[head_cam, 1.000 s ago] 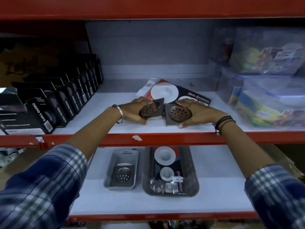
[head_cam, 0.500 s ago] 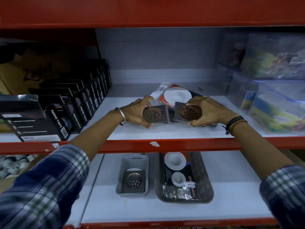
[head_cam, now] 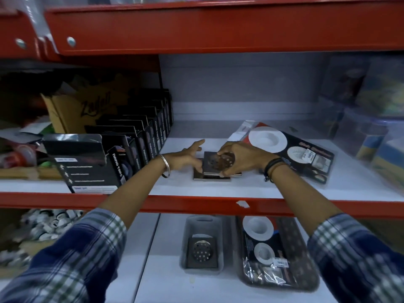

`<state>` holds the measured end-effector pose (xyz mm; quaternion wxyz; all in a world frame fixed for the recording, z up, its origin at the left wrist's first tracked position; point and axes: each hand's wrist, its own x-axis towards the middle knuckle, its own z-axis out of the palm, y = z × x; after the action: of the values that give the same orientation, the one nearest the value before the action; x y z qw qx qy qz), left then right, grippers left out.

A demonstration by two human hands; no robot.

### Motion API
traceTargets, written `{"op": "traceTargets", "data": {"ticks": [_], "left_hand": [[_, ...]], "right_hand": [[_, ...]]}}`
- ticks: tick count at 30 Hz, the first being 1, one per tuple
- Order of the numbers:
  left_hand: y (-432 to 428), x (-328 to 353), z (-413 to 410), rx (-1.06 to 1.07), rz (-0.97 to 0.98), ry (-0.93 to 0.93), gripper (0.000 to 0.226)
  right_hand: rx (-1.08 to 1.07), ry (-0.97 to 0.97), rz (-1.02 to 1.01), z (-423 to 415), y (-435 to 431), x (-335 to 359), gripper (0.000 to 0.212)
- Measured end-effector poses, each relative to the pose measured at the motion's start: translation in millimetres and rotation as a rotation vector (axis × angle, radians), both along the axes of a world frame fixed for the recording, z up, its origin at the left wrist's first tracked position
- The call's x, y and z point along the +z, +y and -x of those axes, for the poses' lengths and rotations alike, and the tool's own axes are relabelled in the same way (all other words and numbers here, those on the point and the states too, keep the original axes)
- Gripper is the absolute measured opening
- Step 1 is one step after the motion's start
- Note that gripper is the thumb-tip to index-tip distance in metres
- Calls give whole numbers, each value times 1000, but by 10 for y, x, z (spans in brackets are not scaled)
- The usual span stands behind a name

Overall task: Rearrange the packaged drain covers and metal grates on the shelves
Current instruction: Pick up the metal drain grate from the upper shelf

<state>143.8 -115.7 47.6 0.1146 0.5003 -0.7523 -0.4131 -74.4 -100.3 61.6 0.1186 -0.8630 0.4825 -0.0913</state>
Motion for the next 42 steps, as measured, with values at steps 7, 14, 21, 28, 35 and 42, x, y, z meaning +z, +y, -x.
{"op": "traceTargets", "data": {"ticks": [7, 14, 21, 28, 35, 42], "left_hand": [[-39, -39, 116, 187, 85, -135, 98], [-35, -36, 193, 253, 155, -190, 91], [72, 69, 353, 339, 354, -220, 82], [308, 110, 1364, 164, 380, 28, 37], [254, -129, 1937, 347, 244, 117, 34], [-30, 72, 1993, 468, 240, 488, 59]], "right_hand": [[26, 29, -110, -240, -90, -144, 52], [-120, 29, -45, -182, -70, -267, 50], [-206, -87, 89, 31, 43, -170, 74], [-615, -140, 329, 1220, 11, -5, 49], [-841, -41, -65, 1773, -82, -50, 56], [-813, -747, -9, 1786, -200, -28, 42]]}}
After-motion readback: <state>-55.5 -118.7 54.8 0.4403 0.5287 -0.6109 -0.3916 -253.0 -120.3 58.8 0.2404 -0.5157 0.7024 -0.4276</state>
